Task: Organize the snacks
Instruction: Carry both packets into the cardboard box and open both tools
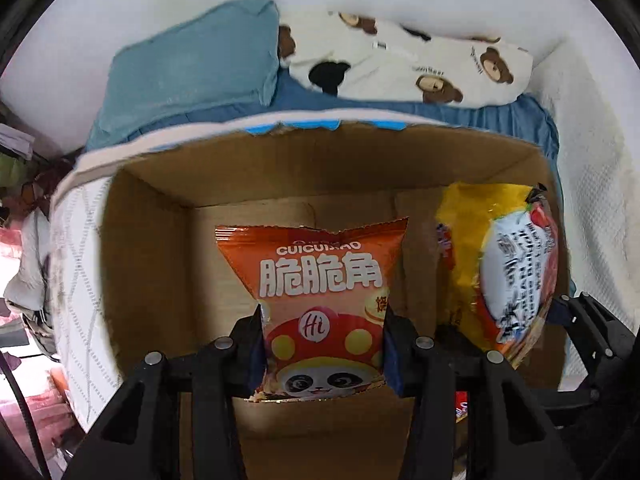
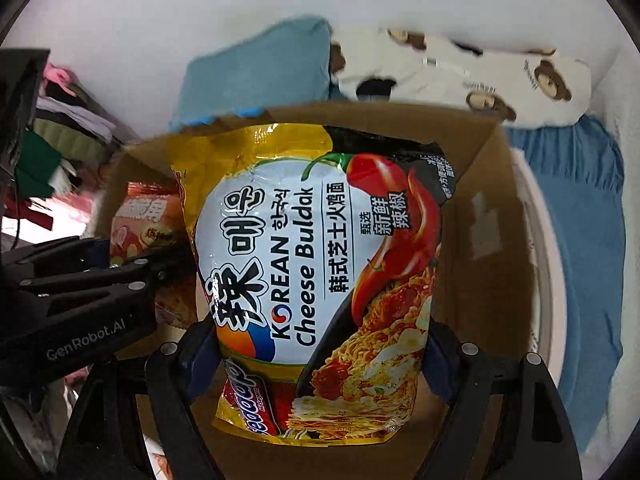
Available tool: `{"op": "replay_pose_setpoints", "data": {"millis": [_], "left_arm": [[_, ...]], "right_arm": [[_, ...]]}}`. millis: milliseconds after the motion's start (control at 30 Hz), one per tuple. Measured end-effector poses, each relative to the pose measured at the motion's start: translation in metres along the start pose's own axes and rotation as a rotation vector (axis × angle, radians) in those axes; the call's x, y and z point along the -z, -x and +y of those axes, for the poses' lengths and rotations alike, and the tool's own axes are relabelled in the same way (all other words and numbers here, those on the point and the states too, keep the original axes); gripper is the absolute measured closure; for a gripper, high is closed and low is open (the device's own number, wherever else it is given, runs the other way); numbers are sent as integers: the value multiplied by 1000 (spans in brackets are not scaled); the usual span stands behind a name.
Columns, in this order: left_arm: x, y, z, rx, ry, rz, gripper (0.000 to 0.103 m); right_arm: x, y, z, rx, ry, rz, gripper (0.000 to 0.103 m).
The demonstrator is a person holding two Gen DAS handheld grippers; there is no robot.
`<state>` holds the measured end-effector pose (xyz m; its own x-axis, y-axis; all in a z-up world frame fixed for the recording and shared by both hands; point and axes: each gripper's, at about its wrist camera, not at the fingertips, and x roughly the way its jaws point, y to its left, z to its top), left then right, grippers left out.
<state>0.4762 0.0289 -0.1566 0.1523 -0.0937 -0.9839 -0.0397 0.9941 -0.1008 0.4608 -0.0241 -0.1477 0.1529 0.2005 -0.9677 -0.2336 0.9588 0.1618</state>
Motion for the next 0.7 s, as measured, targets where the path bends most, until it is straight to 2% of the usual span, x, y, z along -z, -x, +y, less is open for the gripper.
{"op": "replay_pose_setpoints", "data": {"millis": [233,267,300,367,400,700], "left_arm": [[-13,-28,-1,-11,10,74,59],[-14,-29,0,-8,22,80,56],[-14,-29,3,-2,34,78,51],[-16,-26,6,22,56,68,13],[-16,-23,8,25,65,58,9],[-5,6,17,16,113,-22,6]], "right_arm": [[-17,-52,-8,4,-46,113,17],[-22,-57,-12,13,-43,113,15],[-26,-58,-11,33,-32,104,8],[-30,-56,-9,42,-24,93,5],[-32,-55,-9,33,-22,97,5],[-15,-20,-16,50,-41,39,5]]}}
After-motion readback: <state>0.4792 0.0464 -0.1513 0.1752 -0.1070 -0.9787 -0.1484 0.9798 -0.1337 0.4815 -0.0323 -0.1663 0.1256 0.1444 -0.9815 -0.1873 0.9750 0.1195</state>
